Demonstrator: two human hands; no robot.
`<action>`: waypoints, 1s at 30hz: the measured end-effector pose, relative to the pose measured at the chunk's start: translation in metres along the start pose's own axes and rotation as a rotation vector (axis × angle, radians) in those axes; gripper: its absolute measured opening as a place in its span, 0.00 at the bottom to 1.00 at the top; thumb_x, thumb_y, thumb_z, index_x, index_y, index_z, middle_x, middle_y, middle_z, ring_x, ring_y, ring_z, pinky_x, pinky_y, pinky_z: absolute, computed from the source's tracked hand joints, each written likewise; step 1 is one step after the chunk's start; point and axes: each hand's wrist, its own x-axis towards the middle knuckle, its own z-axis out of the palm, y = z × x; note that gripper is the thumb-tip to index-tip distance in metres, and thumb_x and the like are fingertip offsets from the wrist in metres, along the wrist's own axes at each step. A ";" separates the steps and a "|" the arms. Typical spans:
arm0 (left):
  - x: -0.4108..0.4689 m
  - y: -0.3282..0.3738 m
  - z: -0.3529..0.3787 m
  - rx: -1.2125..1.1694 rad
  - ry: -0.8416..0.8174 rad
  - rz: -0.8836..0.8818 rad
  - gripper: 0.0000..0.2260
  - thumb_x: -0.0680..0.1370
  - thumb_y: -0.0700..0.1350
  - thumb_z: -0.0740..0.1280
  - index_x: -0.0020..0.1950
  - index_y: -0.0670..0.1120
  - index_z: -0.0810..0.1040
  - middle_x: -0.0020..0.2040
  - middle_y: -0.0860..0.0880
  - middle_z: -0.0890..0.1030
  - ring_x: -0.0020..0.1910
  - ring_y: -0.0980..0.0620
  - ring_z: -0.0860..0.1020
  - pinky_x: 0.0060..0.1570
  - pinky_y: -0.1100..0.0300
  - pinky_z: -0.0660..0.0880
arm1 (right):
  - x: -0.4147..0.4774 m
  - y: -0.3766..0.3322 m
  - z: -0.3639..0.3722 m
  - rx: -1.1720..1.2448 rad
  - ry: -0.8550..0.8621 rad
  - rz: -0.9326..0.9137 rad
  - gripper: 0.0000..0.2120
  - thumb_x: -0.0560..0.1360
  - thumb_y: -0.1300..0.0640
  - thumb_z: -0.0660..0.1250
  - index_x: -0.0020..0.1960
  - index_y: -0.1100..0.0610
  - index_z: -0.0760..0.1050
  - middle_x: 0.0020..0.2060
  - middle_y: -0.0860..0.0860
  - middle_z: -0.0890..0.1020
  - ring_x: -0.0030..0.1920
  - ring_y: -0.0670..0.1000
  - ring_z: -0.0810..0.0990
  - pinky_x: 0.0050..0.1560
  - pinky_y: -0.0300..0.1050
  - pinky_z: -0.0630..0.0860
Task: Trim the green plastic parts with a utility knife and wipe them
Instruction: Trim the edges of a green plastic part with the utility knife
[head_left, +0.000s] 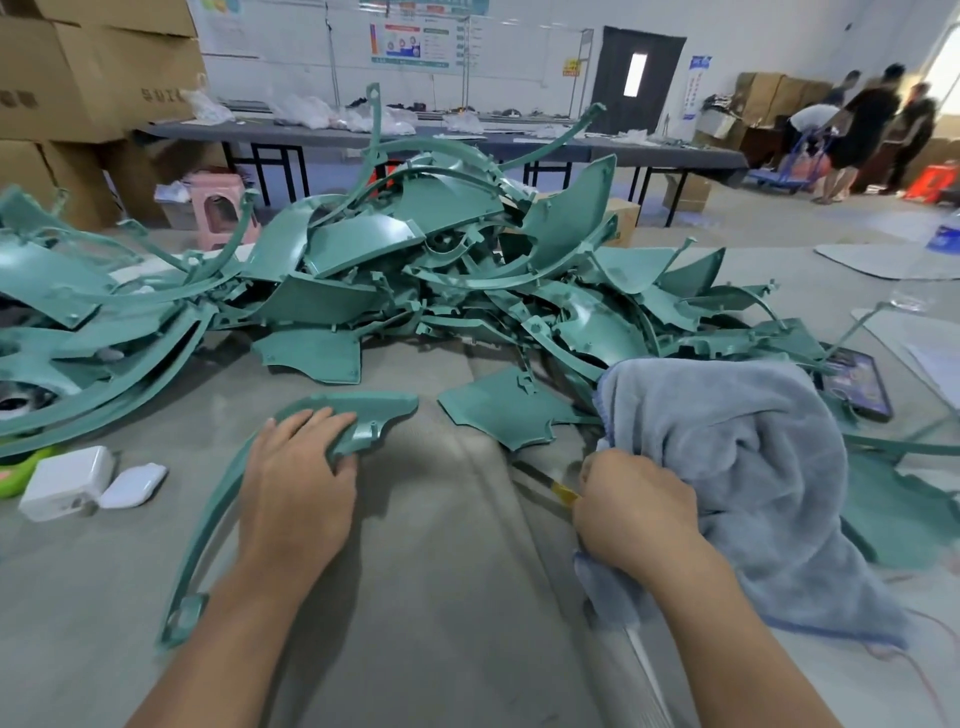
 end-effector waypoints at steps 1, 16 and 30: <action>0.000 0.000 0.000 -0.010 0.024 0.009 0.18 0.76 0.38 0.73 0.67 0.45 0.82 0.65 0.45 0.82 0.67 0.43 0.76 0.75 0.45 0.63 | 0.001 0.003 0.002 0.012 0.020 -0.015 0.06 0.73 0.55 0.69 0.43 0.50 0.72 0.34 0.47 0.72 0.31 0.48 0.68 0.30 0.44 0.62; -0.008 0.021 -0.016 -0.479 -0.044 -0.150 0.05 0.75 0.53 0.75 0.47 0.57 0.81 0.40 0.64 0.83 0.41 0.61 0.81 0.41 0.57 0.79 | -0.017 -0.041 0.018 0.931 0.383 -0.388 0.12 0.77 0.62 0.69 0.37 0.50 0.74 0.29 0.47 0.77 0.29 0.46 0.73 0.29 0.34 0.65; -0.019 0.024 -0.007 -0.261 0.085 0.213 0.20 0.70 0.31 0.77 0.59 0.48 0.86 0.54 0.53 0.87 0.50 0.55 0.85 0.58 0.67 0.75 | -0.007 -0.040 0.022 1.178 0.297 -0.353 0.14 0.83 0.58 0.63 0.38 0.52 0.74 0.29 0.53 0.78 0.28 0.46 0.69 0.30 0.45 0.66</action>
